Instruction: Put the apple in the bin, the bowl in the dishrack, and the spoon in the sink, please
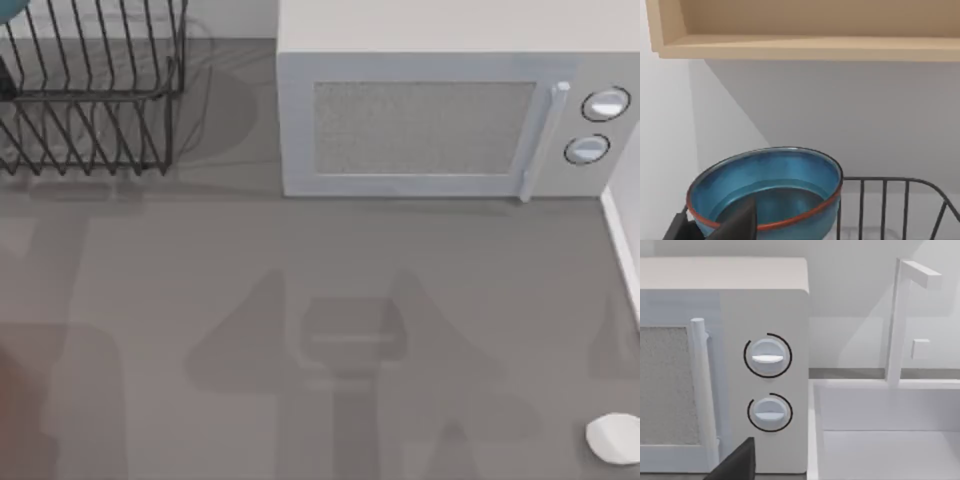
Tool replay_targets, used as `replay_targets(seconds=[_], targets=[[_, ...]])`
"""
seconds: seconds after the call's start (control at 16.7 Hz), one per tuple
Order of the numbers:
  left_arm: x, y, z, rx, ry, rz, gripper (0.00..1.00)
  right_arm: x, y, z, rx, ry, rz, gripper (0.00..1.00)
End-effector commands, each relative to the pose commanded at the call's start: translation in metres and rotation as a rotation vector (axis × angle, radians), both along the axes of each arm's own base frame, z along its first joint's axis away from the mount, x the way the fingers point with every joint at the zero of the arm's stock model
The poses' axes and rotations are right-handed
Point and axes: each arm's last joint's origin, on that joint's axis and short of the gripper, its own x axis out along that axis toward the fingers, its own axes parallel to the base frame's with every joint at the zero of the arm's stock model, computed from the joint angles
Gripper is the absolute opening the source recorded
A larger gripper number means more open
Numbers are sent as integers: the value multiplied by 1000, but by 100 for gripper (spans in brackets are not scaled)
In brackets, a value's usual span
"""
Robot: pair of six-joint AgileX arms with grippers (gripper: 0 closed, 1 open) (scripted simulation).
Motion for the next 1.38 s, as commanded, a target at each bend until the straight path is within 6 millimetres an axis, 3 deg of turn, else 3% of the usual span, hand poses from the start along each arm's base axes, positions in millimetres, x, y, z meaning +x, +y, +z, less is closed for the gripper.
replay_targets(seconds=[0.24,0.48,0.66,0.84,1.38], targets=[[-76,-5,-9,-11,-56,8,100,0,0,0,0,0,0,100],[-123,-8,-52,-6,-55,16,100,0,0,0,0,0,0,100],[-134,-9,-89,5,-7,21,100,0,0,0,0,0,0,100],[-137,-9,-111,13,34,24,100,0,0,0,0,0,0,100],[-137,-9,-113,14,38,24,100,1,-1,5,-62,62,-5,100]])
